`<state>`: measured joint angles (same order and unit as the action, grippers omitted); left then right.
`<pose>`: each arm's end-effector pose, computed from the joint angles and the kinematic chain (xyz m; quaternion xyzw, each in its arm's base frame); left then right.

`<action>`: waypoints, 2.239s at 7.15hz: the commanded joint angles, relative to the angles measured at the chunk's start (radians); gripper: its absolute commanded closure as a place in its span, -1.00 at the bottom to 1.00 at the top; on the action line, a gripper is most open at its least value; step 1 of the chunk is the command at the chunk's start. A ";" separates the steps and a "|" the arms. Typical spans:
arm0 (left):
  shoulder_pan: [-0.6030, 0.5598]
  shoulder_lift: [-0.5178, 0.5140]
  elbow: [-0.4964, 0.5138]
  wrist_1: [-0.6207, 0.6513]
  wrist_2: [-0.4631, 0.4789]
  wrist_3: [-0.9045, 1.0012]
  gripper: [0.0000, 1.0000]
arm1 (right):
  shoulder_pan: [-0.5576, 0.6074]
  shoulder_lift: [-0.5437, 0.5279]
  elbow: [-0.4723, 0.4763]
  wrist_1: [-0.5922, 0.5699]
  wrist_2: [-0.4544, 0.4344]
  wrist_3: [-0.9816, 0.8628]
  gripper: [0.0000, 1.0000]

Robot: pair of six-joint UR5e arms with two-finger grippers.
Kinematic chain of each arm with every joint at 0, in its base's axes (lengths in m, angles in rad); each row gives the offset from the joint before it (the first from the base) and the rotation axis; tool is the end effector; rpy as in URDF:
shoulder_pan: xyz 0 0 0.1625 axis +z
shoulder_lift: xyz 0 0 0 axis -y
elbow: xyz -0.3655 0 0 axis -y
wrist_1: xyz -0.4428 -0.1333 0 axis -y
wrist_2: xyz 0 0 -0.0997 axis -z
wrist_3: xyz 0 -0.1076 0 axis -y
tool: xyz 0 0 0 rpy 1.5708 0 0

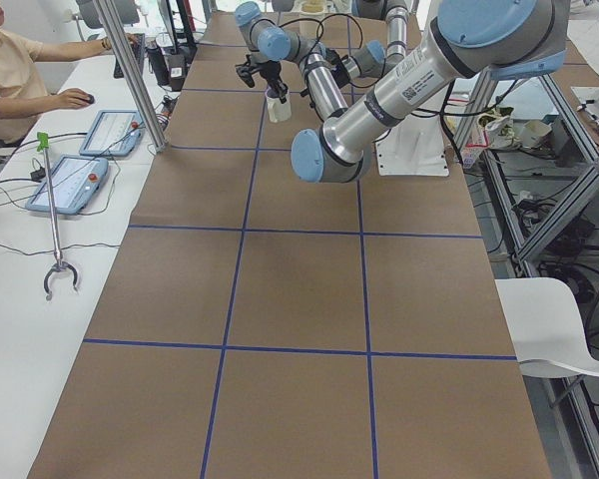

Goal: Left arm hands cup to right arm to dump lemon

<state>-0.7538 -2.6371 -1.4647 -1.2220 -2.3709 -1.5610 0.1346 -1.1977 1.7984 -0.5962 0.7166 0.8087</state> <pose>0.4709 -0.5190 -0.0195 -0.2414 0.3956 -0.2101 0.8609 -0.5348 -0.2888 0.1526 0.5430 -0.4546 0.0811 0.7014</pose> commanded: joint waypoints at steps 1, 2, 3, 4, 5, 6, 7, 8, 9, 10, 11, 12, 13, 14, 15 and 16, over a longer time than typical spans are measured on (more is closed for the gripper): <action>0.005 -0.001 -0.006 -0.001 -0.001 0.001 1.00 | -0.001 0.001 -0.005 -0.001 -0.014 0.000 -0.96; 0.008 -0.006 -0.006 -0.001 -0.001 0.001 1.00 | -0.003 0.003 -0.011 -0.002 -0.017 0.000 -0.96; 0.017 -0.015 -0.009 0.001 -0.010 -0.001 1.00 | -0.003 0.001 -0.023 -0.002 -0.017 0.001 -0.96; 0.021 -0.015 -0.009 0.002 -0.039 -0.001 1.00 | -0.003 0.003 -0.027 -0.001 -0.017 0.001 -0.96; 0.022 -0.015 -0.016 0.006 -0.042 -0.002 1.00 | -0.003 0.003 -0.028 -0.001 -0.025 0.001 -0.96; 0.028 -0.017 -0.017 0.007 -0.042 -0.002 1.00 | -0.003 0.003 -0.028 -0.001 -0.034 0.001 -0.96; 0.028 -0.017 -0.020 0.006 -0.042 -0.002 1.00 | -0.003 0.003 -0.030 -0.001 -0.051 0.001 -0.96; 0.034 -0.017 -0.023 0.007 -0.042 -0.002 1.00 | -0.003 0.003 -0.030 -0.001 -0.060 0.001 -0.96; 0.039 -0.018 -0.023 0.009 -0.042 -0.004 1.00 | -0.001 0.001 -0.034 -0.002 -0.063 0.001 -0.96; 0.048 -0.018 -0.023 0.009 -0.041 -0.004 1.00 | -0.003 0.003 -0.036 -0.002 -0.077 0.001 -0.96; 0.050 -0.020 -0.025 0.009 -0.041 -0.004 1.00 | -0.003 0.003 -0.039 -0.002 -0.084 0.001 -0.96; 0.051 -0.018 -0.028 0.003 -0.042 -0.029 1.00 | -0.001 0.001 -0.040 -0.002 -0.085 0.001 -0.96; 0.056 -0.020 -0.031 0.004 -0.042 -0.031 1.00 | -0.001 0.001 -0.040 -0.004 -0.086 0.001 -0.96; 0.060 -0.020 -0.036 0.006 -0.042 -0.031 1.00 | 0.000 0.001 -0.040 -0.004 -0.086 0.001 -0.96; 0.068 -0.020 -0.039 0.006 -0.041 -0.031 1.00 | 0.000 0.001 -0.040 -0.004 -0.086 0.001 -0.96; 0.074 -0.020 -0.040 0.006 -0.041 -0.033 1.00 | 0.002 0.001 -0.040 -0.004 -0.103 0.001 -0.96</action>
<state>-0.6873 -2.6568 -1.5021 -1.2166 -2.4120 -1.5923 0.1353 -1.1965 1.7581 -0.5997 0.6261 0.8099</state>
